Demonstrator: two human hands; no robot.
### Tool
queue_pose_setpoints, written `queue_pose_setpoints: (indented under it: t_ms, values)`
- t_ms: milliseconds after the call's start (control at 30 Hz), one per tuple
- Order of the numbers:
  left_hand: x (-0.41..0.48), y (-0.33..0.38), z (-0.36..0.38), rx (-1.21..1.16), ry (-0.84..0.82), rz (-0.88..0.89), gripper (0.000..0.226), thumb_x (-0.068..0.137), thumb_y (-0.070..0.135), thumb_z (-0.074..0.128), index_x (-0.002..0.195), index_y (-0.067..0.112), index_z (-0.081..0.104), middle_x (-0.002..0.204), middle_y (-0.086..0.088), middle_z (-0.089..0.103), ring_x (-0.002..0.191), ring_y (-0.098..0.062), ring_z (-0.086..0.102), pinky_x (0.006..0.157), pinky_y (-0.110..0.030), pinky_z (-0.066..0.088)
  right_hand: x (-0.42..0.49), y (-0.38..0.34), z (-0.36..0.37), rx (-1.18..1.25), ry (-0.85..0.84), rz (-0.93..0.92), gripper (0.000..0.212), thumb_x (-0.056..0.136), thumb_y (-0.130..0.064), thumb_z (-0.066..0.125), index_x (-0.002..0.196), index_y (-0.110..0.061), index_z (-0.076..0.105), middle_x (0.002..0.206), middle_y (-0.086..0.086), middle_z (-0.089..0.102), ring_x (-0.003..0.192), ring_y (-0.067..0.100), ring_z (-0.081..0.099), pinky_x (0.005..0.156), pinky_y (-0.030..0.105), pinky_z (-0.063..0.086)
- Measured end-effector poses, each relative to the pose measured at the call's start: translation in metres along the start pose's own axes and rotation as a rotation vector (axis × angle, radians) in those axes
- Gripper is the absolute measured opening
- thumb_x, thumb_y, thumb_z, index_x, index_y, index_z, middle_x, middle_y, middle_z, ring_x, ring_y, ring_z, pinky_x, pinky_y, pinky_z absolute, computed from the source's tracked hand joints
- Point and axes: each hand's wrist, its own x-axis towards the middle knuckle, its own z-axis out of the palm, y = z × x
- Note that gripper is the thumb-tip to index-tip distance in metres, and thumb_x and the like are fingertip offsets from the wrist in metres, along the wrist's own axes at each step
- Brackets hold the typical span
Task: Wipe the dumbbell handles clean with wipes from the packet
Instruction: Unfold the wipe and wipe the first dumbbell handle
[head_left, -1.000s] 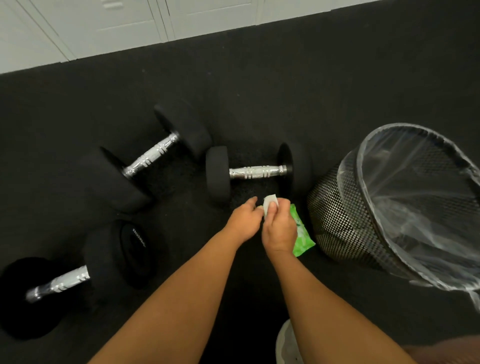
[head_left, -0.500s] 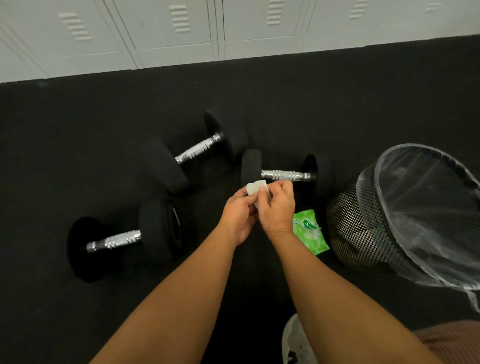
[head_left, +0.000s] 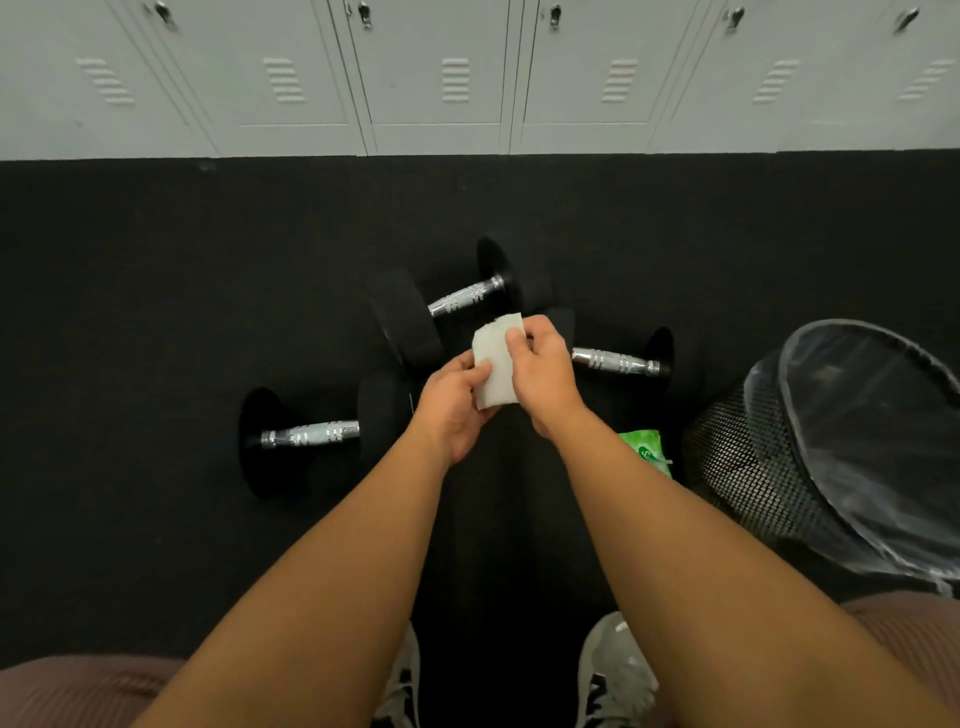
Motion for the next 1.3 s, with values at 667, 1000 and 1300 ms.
queue_pose_setpoints:
  t_ms: [667,1000,1300]
  values:
    - [-0.052,0.042,-0.050,0.039,0.257,0.217,0.016,0.096,0.018,0.054,0.084,0.008,0.058,0.090,-0.009,0.065,0.083,-0.022,0.064,0.071,-0.040,0.058,-0.034,-0.050,0.050,0.100,-0.235,0.074,0.019,0.092,-0.015,0.058,0.110,-0.013,0.063,0.101,0.003,0.067,0.092,0.019,0.065,0.079,0.039,0.057]
    - [-0.058,0.045,-0.054,0.124,0.449,0.220,0.018,0.094,0.029,0.057,0.084,0.014,0.062,0.099,-0.008,0.067,0.094,-0.028,0.065,0.084,-0.055,0.053,-0.023,-0.043,0.062,0.133,-0.392,0.208,0.034,0.091,-0.016,0.060,0.124,-0.015,0.055,0.112,0.005,0.063,0.101,0.023,0.062,0.086,0.046,0.054]
    - [-0.077,0.055,-0.089,0.279,0.671,0.275,0.021,0.096,0.029,0.052,0.087,0.013,0.060,0.108,-0.014,0.063,0.099,-0.030,0.062,0.079,-0.049,0.057,-0.036,-0.055,0.101,0.230,-0.584,0.464,0.034,0.094,-0.006,0.052,0.128,-0.011,0.049,0.116,0.011,0.060,0.103,0.030,0.061,0.087,0.054,0.052]
